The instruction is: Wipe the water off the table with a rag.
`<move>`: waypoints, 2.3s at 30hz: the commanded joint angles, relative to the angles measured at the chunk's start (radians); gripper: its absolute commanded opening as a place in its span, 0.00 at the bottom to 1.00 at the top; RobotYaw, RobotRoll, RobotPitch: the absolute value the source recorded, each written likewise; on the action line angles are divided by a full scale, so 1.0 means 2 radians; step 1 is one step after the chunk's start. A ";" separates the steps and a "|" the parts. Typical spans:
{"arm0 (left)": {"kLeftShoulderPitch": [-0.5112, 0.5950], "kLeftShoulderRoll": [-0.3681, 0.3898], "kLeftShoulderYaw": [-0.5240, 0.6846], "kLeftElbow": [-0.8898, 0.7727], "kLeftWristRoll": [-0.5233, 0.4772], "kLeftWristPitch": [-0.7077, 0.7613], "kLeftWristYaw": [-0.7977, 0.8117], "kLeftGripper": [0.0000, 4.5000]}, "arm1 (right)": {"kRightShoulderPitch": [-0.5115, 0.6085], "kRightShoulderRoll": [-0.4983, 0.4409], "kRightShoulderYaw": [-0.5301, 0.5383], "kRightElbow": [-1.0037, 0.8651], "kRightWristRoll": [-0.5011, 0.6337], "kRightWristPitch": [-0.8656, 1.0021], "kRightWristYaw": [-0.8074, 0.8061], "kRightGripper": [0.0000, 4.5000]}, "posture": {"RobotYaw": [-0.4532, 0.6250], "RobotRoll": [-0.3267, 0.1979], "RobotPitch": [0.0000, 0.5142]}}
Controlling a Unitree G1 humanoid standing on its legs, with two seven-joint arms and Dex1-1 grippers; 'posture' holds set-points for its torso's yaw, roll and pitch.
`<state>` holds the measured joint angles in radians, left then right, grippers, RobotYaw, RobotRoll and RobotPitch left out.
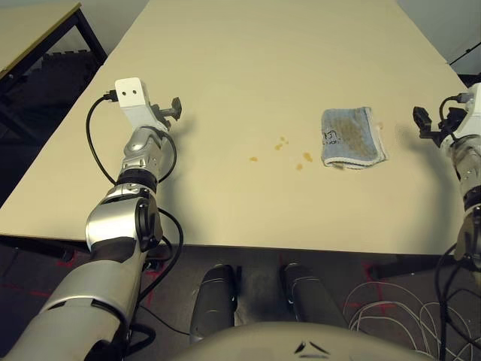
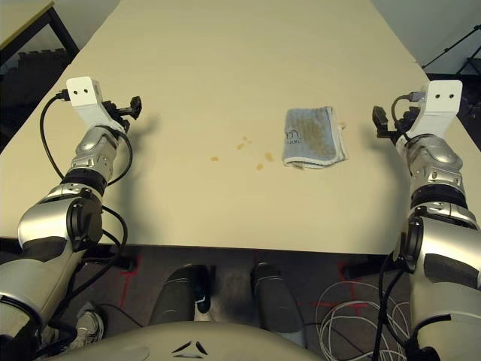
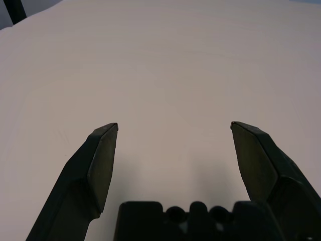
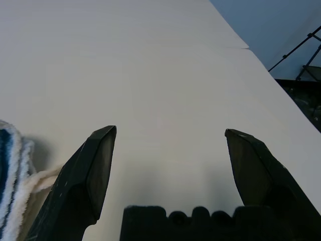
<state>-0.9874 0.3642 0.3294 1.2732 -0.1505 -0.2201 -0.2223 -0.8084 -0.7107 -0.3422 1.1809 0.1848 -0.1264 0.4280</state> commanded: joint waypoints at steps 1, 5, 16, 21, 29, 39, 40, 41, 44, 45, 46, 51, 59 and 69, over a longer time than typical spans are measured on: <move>0.005 -0.006 -0.004 0.000 0.003 0.001 0.002 1.00 | 0.012 -0.007 -0.008 0.005 0.005 -0.002 0.000 0.99 | 0.30 0.62 0.31; 0.009 -0.012 -0.004 0.000 0.003 0.000 0.002 1.00 | 0.009 -0.003 -0.007 -0.006 0.008 0.003 0.008 0.99 | 0.30 0.62 0.31; -0.066 0.033 -0.070 -0.013 0.021 0.057 -0.313 1.00 | -0.141 -0.074 0.063 0.032 -0.009 0.371 0.229 0.99 | 0.37 0.62 0.30; -0.095 0.063 -0.120 -0.022 0.042 0.085 -0.466 1.00 | -0.164 -0.091 0.146 0.039 -0.064 0.447 0.342 0.99 | 0.39 0.62 0.32; -0.111 0.089 -0.160 -0.043 0.050 0.123 -0.617 1.00 | -0.163 -0.064 0.162 0.054 -0.078 0.474 0.383 0.99 | 0.42 0.62 0.35; -0.088 0.104 -0.174 -0.089 0.046 0.148 -0.645 1.00 | -0.145 -0.026 0.130 0.063 -0.065 0.466 0.345 0.99 | 0.49 0.62 0.36; -0.085 0.106 -0.174 -0.095 0.045 0.151 -0.646 1.00 | -0.144 -0.022 0.126 0.064 -0.062 0.466 0.342 0.99 | 0.49 0.62 0.36; -0.083 0.107 -0.173 -0.100 0.045 0.154 -0.647 1.00 | -0.144 -0.018 0.122 0.064 -0.060 0.466 0.339 0.99 | 0.50 0.62 0.37; -0.077 0.111 -0.174 -0.114 0.043 0.163 -0.649 1.00 | -0.149 -0.001 0.110 0.063 -0.053 0.473 0.334 0.99 | 0.50 0.62 0.38; -0.076 0.111 -0.174 -0.118 0.043 0.166 -0.649 1.00 | -0.152 0.005 0.109 0.063 -0.051 0.476 0.334 0.99 | 0.50 0.62 0.38; -0.075 0.111 -0.174 -0.121 0.043 0.167 -0.649 1.00 | -0.154 0.012 0.110 0.061 -0.052 0.478 0.337 0.99 | 0.50 0.62 0.39; -0.070 0.107 -0.174 -0.132 0.041 0.174 -0.647 1.00 | -0.155 0.041 0.103 0.059 -0.054 0.462 0.304 0.99 | 0.50 0.62 0.40; -0.069 0.101 -0.173 -0.132 0.039 0.172 -0.642 1.00 | -0.147 0.060 0.108 0.058 -0.070 0.440 0.231 0.95 | 0.49 0.62 0.39; -0.083 0.092 -0.172 -0.112 0.041 0.159 -0.632 1.00 | -0.144 0.048 0.098 0.054 -0.057 0.448 0.218 0.19 | 0.46 0.62 0.37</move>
<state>-1.1346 0.5542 -0.0107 1.0349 -0.0652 0.1104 -1.4916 -1.1245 -0.6219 -0.1434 1.2739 0.0683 0.7435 0.8685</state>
